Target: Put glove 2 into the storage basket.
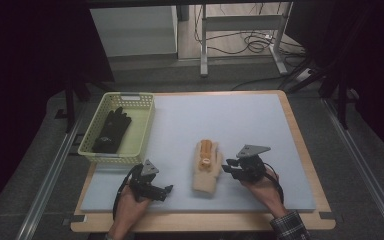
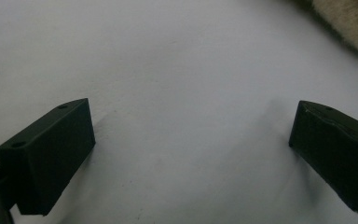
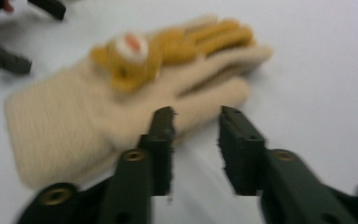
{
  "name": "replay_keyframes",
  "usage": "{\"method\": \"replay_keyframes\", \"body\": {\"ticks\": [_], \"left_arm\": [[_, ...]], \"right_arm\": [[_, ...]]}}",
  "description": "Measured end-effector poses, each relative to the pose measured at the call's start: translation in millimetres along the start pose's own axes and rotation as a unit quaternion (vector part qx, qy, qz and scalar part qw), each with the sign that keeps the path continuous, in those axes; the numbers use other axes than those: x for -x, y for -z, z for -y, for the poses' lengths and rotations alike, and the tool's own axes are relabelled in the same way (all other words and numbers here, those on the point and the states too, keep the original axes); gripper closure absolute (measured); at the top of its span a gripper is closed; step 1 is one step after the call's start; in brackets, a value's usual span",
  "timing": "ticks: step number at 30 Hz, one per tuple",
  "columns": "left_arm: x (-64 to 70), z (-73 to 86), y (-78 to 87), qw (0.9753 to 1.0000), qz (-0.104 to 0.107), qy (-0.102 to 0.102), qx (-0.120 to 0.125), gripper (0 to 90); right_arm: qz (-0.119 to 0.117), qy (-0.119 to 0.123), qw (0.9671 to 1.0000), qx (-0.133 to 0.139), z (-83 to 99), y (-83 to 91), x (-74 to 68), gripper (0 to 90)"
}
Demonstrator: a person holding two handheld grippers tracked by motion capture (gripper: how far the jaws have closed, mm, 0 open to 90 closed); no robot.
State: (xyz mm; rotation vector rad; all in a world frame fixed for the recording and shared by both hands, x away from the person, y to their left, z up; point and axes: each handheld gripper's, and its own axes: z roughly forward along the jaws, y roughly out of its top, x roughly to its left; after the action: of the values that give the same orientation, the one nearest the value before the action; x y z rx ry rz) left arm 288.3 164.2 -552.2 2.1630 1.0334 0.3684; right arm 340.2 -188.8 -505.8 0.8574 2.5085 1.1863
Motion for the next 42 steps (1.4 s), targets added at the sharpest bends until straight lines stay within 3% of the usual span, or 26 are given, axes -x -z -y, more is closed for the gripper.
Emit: {"method": "replay_keyframes", "body": {"ticks": [3,9,15,28,33,42], "left_arm": [[0.0,0.0,0.0,1.0,0.0,0.0,0.0,0.2],[0.0,0.0,0.0,1.0,0.0,0.0,0.0,0.2],[0.0,0.0,-0.1,1.0,0.0,0.0,0.0,0.2],[0.0,0.0,0.0,1.0,0.0,0.0,0.0,0.2],[0.0,0.1,0.0,1.0,0.0,0.0,0.0,0.3],[0.5,-0.1,-0.2,1.0,-0.002,0.0,0.0,0.3]], "right_arm": [[-0.024,0.011,0.9996,-0.01,10.6,-4.1,-9.3,78.5],[-0.033,0.053,0.9977,-0.027,11.1,-17.9,-30.4,78.7],[-0.045,0.057,0.9969,-0.029,6.4,-34.3,-40.2,77.6],[-0.044,0.05,0.9976,-0.018,-14.7,-68.7,-53.7,76.7],[-0.043,0.052,0.9976,-0.017,-18.7,-74.1,-55.9,75.6],[-0.023,0.063,0.9976,-0.018,-18.8,-59.2,-53.8,59.3]]}}
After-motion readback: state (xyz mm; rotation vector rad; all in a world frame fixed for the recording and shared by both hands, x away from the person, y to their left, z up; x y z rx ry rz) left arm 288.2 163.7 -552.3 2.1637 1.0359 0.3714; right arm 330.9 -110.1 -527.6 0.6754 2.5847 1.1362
